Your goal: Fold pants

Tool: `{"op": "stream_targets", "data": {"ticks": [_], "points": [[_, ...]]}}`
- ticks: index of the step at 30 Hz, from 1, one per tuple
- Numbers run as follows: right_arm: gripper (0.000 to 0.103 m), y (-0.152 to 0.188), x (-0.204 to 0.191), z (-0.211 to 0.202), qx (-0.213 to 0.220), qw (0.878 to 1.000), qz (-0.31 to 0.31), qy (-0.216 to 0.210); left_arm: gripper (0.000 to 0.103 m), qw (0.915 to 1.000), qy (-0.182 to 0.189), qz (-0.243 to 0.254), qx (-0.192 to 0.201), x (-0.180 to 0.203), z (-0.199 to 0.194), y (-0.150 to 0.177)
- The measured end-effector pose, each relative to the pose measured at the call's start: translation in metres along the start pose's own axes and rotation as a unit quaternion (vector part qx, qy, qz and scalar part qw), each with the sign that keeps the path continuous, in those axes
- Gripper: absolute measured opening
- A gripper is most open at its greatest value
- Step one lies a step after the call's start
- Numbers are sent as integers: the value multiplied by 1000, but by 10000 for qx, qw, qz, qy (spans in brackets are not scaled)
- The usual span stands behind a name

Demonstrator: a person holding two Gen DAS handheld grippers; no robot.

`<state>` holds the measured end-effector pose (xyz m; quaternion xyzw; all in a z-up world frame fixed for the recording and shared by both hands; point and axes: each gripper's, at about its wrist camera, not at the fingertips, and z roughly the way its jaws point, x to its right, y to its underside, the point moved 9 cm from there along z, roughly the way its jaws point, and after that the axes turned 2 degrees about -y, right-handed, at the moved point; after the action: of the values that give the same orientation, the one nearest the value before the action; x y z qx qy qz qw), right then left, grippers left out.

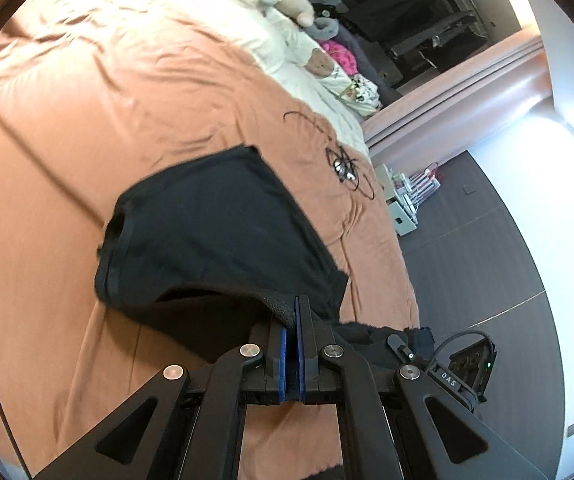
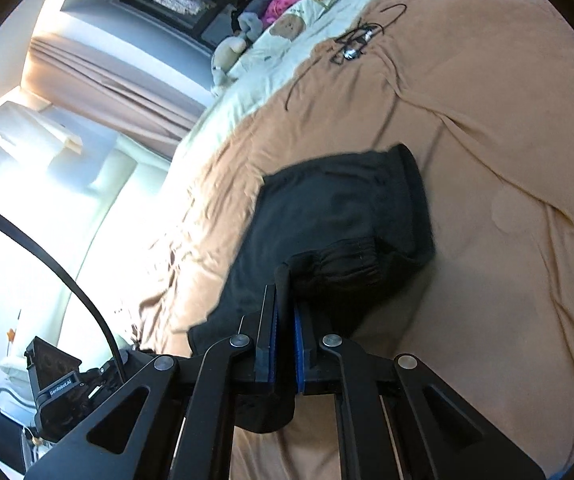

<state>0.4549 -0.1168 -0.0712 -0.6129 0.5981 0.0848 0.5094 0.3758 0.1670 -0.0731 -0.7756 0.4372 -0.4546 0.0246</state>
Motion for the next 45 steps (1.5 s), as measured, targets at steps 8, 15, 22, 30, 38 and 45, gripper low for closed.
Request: {"op": "stream_targets", "data": {"ticks": [8,15,22,30,38,45], "points": [[4,-22,3,32,318,9991,271,-17,3,9998,-106,122,149,2,24,-57],[4,-45,7,70,393,9977,557,30,3,9997,-235,99,64,-9,66,-99],[4,-77,20,105,291,9956,842,296,3,9989,-410,167,-163,-21,121,-133],[5,-87,38,122,250,9927,1092,450,3,9966,-594,260,-500,-30,196,-155],[65,-92,37,112,138,9933,1139,118,37,9906,-1042,530,-705,-37,237,-170],[65,-100,21,80,268,9981,505,220,60,9771,-1590,1289,-579,-35,217,-170]]}}
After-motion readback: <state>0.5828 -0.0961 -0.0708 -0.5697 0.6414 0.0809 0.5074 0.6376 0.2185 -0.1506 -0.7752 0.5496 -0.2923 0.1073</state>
